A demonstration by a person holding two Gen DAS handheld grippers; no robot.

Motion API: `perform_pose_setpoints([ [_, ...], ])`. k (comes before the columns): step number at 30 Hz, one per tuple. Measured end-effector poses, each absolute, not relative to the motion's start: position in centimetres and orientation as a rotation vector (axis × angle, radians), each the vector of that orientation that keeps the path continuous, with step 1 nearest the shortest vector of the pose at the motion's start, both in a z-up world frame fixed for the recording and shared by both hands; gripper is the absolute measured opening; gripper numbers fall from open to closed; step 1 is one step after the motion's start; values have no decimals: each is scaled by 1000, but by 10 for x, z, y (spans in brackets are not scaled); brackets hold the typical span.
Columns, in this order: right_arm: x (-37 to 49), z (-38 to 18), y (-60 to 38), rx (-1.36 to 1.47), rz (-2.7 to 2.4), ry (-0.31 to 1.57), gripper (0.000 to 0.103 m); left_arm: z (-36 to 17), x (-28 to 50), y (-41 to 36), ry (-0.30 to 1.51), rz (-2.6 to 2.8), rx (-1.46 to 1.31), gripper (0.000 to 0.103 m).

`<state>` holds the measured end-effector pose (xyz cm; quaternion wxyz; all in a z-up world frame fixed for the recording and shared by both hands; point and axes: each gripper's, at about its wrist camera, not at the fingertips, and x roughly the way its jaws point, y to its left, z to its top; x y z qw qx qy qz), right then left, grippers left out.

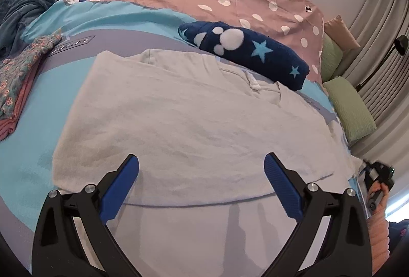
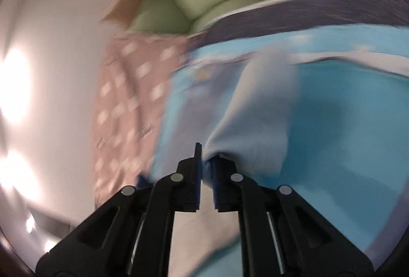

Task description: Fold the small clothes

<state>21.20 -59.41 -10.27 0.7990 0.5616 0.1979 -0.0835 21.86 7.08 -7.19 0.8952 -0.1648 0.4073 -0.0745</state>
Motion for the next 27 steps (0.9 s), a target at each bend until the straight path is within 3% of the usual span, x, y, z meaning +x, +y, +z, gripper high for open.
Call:
perform_pose_setpoints([
  [6,260,-15,-428,878,262,502,8,-76,216,73,844,-194,-377,98],
  [12,271,-19,-246,504,588,716,8,-71,210,79,820,-244,-381,98],
  [15,269,-48,-196,346,634,877,17,-70,207,83,813,-280,-382,98],
  [19,244,-66,-171,176,645,924,37,-72,207,87,822,-319,-415,98],
  [24,236,-63,-179,169,639,891,50,-75,214,86,835,-357,-474,98],
  [27,248,-60,-172,216,629,901,51,-76,215,85,834,-365,-484,98],
])
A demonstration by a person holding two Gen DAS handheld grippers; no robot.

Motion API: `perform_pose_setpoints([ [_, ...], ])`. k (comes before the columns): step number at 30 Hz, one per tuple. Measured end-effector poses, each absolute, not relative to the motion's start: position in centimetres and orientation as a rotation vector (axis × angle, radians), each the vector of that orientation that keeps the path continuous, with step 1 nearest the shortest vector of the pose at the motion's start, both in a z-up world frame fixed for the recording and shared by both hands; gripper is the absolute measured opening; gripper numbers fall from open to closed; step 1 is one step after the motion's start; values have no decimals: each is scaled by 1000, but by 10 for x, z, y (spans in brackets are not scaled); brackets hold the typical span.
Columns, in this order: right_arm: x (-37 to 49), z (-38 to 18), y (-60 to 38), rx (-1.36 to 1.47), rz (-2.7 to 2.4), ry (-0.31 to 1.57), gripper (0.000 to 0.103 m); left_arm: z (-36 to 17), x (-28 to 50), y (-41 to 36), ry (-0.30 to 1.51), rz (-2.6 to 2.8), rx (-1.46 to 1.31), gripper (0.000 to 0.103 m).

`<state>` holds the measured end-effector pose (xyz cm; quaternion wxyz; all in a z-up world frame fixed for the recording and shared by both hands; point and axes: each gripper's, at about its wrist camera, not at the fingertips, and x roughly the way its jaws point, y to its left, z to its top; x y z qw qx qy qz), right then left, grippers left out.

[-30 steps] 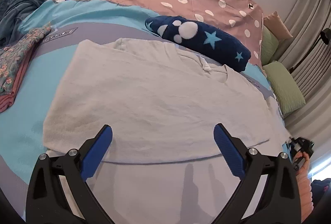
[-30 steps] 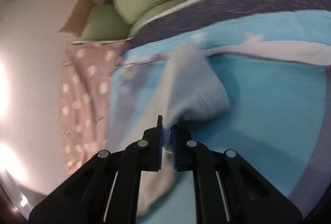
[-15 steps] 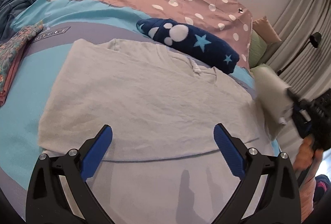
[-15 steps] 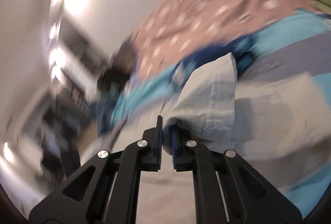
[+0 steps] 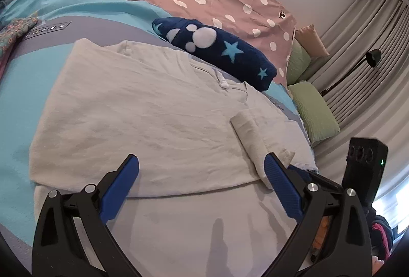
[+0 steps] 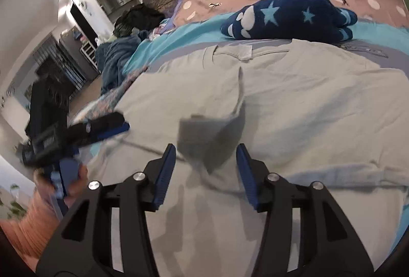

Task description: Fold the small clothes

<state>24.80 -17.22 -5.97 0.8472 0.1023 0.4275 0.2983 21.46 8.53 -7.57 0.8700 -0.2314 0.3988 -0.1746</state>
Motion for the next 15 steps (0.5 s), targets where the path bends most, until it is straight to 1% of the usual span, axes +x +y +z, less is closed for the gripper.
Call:
perform_pose_setpoints([
  [4,251,-59,-137,171,770,943,53,-78,214,100,830,-357,-559,98],
  [8,229,-63,-113,39,847,942,54,-82,221,108,854,-414,-657,98],
  [11,222,-62,-120,22,804,933,54,-80,229,95,869,-484,-623,98],
  [12,219,-61,-125,22,782,928,54,-78,234,88,873,-487,-575,91],
  [13,217,-60,-128,10,763,919,54,-77,239,82,883,-480,-538,81],
  [15,210,-59,-129,-57,712,889,54,-79,252,70,919,-478,-493,74],
])
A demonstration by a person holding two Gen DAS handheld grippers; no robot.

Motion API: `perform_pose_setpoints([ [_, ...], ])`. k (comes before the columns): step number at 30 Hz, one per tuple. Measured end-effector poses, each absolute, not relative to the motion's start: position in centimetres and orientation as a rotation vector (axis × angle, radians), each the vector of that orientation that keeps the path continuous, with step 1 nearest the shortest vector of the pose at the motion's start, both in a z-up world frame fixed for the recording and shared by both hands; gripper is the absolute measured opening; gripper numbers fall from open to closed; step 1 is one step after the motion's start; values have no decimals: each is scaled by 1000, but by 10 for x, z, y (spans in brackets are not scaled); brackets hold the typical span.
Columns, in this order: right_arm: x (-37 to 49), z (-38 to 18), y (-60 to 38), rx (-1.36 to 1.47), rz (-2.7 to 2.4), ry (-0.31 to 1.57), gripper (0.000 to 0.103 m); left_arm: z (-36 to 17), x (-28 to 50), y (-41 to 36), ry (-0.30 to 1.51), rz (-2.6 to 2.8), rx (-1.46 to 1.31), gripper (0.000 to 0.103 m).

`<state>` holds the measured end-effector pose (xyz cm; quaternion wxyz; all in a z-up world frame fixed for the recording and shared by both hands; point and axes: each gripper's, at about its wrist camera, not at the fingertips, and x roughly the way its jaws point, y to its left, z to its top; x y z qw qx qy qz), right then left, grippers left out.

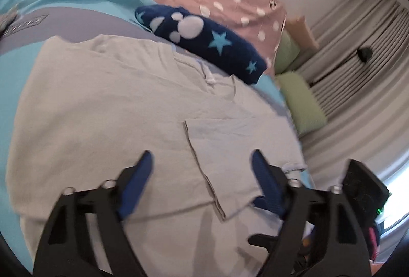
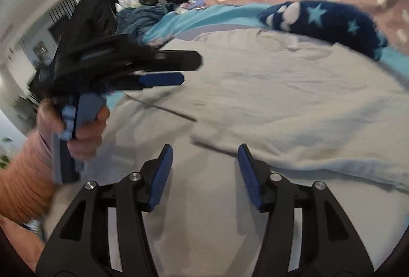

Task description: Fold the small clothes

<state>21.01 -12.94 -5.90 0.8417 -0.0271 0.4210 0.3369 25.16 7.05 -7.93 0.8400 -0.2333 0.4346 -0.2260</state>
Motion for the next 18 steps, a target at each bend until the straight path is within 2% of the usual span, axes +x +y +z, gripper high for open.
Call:
perform_pose_setpoints([
  [6,199,-65,-108,-302,641,846,38,-84,278,38,974,-491,-404,71],
  [8,198,-69,-96,-391,622,823,38,-89,287,34,983,-480,-394,63],
  [9,196,-71,-88,-445,609,802,38,-91,290,34,984,-478,-393,46],
  [10,195,-73,-82,-491,598,779,37,-93,293,34,990,-481,-392,18],
  [11,192,-75,-74,-557,579,743,36,-96,297,35,1005,-498,-406,7],
  [12,191,-77,-71,-597,567,720,35,-101,302,37,1032,-522,-458,6],
  [13,189,-80,-65,-652,549,691,29,-102,304,40,1033,-524,-494,6],
  [14,190,-82,-61,-688,537,677,4,-100,304,42,1021,-540,-519,6],
  [18,189,-70,-61,-697,504,619,3,-75,298,41,954,-599,-522,6],
])
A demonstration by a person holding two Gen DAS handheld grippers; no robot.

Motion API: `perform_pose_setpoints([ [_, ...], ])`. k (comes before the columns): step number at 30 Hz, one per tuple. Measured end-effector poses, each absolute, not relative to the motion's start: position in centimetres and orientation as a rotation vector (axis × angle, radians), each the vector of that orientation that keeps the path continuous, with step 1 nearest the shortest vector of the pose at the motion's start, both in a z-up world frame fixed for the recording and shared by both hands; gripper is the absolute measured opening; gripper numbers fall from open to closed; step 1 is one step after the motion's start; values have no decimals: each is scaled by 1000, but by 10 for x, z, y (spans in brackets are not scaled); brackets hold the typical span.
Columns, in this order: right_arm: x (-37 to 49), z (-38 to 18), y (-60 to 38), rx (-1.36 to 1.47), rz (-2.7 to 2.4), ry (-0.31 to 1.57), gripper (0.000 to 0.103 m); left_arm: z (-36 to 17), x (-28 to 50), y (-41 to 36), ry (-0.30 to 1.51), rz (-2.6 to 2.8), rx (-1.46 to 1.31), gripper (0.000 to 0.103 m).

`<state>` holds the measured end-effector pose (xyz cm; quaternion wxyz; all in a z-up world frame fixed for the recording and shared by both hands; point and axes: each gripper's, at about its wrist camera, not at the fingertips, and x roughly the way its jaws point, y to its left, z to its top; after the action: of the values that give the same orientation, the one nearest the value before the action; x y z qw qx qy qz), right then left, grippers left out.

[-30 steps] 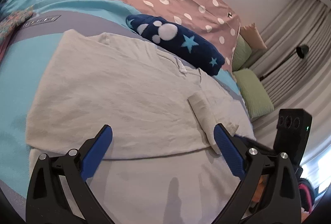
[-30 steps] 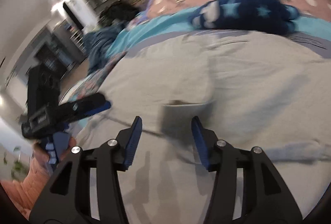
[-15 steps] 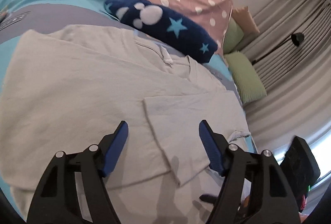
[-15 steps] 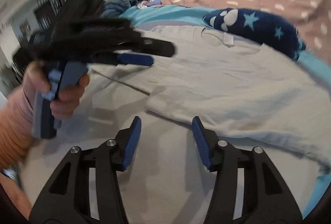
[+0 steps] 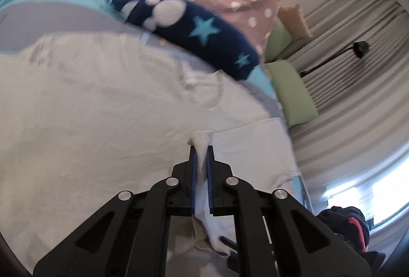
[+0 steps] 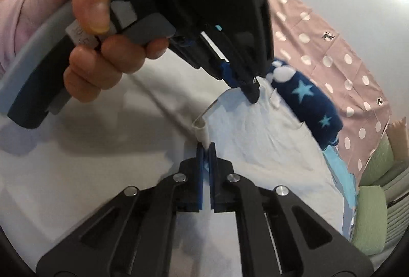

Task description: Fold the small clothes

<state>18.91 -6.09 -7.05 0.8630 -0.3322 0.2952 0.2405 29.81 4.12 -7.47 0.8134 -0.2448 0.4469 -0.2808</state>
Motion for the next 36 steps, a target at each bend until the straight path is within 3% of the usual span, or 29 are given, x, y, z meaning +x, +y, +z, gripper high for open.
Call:
perform_pose_setpoints([
  [6,193,-3,-75,-469,522,518,3,-4,284,54,795,-659,-454,6],
  [11,194,19,-43,-428,604,475,3,31,266,86,693,-579,-363,6],
  [21,207,-15,29,-438,747,567,5,-15,266,155,775,-385,-334,7],
  [23,211,-26,28,-463,742,614,23,-38,273,160,834,-319,-306,12],
  [25,206,-29,14,-434,747,647,32,-55,275,164,872,-252,-280,24],
  [29,202,-24,-58,-330,640,683,37,-71,266,181,887,-200,-304,27],
  [33,216,-33,-146,-237,410,752,40,-66,245,178,833,-217,-274,51],
  [36,227,-54,-218,-140,194,829,46,-82,242,156,898,-182,-110,55],
])
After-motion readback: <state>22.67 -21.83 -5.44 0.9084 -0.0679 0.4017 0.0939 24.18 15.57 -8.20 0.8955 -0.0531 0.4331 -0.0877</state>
